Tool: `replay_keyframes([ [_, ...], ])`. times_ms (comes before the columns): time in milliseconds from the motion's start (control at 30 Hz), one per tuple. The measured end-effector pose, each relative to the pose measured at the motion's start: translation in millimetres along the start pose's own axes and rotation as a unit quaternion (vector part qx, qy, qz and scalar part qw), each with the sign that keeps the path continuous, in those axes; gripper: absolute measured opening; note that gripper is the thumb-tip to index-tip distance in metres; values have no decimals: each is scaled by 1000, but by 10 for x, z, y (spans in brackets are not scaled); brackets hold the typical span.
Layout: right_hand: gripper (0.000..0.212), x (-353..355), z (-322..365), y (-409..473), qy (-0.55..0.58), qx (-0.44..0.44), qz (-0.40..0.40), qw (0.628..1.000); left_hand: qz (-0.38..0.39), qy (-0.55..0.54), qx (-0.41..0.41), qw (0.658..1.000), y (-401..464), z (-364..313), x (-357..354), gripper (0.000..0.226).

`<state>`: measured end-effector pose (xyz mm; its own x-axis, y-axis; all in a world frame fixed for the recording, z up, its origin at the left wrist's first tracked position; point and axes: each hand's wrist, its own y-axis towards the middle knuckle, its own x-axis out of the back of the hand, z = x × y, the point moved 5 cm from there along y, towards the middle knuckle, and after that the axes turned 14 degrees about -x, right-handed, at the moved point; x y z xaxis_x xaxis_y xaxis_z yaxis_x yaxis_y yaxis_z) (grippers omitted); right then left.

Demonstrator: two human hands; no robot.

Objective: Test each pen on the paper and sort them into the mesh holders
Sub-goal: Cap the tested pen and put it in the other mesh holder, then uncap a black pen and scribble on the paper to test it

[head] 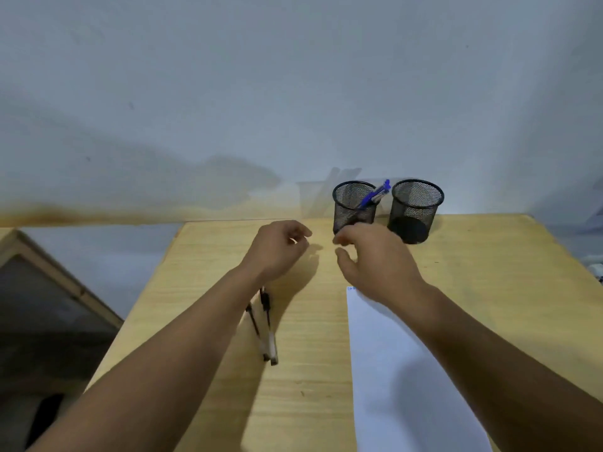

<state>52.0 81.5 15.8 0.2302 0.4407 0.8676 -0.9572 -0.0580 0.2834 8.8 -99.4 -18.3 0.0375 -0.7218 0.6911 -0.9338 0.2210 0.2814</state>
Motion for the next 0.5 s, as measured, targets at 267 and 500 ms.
replay_keyframes([
  [267,28,-671,572,-754,89,-71,238,965,198,119,-19,973,-497,211,329,23],
  [500,25,-828,721,-861,74,-119,214,967,219,206,-47,953,-655,268,363,34],
])
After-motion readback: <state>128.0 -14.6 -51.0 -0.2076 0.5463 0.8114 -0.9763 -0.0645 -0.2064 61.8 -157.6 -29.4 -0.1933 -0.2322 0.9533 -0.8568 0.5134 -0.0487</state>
